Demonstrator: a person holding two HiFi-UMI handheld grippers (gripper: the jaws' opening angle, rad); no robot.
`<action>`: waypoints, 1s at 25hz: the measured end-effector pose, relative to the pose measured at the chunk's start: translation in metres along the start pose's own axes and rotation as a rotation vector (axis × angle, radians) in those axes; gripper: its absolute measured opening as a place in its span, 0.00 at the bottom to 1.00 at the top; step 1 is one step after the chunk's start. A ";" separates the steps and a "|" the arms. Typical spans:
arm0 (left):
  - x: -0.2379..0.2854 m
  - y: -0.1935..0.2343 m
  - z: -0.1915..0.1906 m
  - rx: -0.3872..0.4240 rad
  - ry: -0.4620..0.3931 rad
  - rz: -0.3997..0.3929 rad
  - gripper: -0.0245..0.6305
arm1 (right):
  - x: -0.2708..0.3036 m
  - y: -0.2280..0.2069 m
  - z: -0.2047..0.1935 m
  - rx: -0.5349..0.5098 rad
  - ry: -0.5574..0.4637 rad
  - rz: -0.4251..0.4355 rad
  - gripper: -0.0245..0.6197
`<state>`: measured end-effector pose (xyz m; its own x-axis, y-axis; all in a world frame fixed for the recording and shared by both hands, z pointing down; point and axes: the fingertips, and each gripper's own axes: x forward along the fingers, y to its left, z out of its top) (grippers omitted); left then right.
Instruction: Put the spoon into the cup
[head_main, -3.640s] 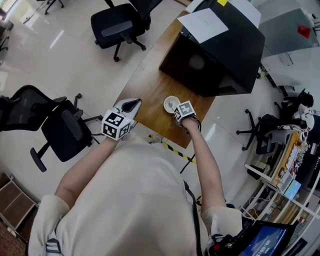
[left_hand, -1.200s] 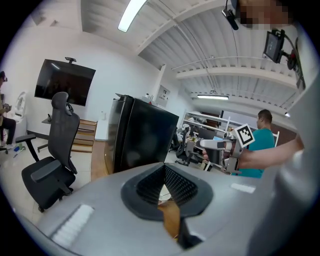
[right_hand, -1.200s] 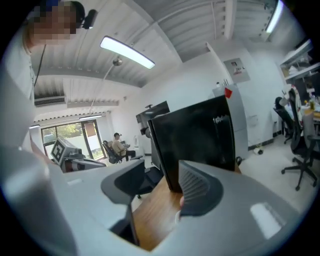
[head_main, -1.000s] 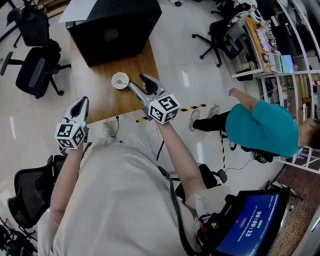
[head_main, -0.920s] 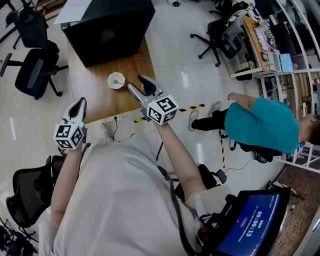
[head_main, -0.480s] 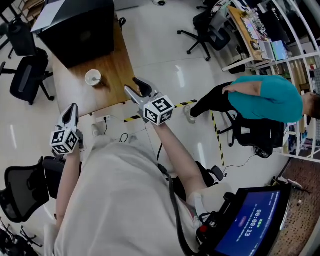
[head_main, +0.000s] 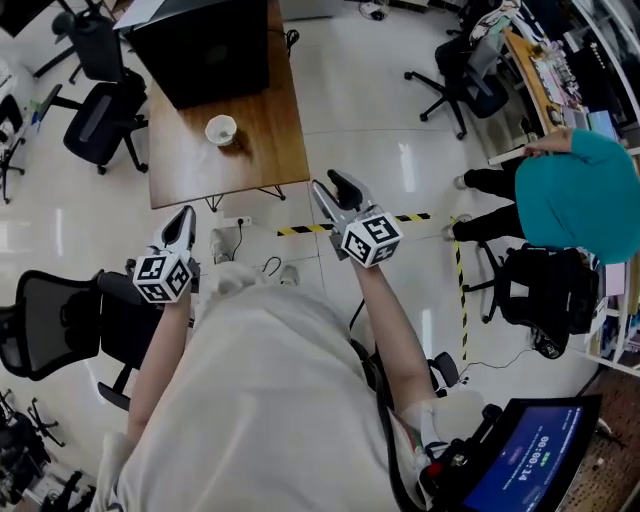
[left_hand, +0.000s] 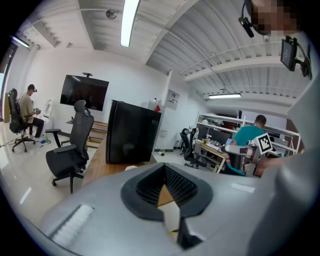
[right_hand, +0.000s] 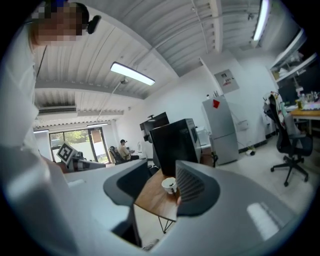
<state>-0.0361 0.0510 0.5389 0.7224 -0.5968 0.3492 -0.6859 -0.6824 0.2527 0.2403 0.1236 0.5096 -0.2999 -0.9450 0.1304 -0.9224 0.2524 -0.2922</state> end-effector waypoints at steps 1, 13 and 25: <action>-0.010 -0.005 -0.008 -0.002 0.007 0.014 0.04 | -0.010 0.003 -0.006 0.010 0.001 0.010 0.31; -0.076 -0.017 -0.049 -0.022 0.067 0.124 0.04 | -0.037 0.029 -0.074 0.093 0.079 0.087 0.27; -0.086 0.027 -0.034 -0.012 0.031 0.045 0.04 | -0.006 0.098 -0.107 0.061 0.161 0.028 0.19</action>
<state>-0.1198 0.0979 0.5463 0.6878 -0.6131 0.3885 -0.7188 -0.6499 0.2470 0.1253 0.1760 0.5813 -0.3647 -0.8911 0.2699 -0.8983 0.2604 -0.3539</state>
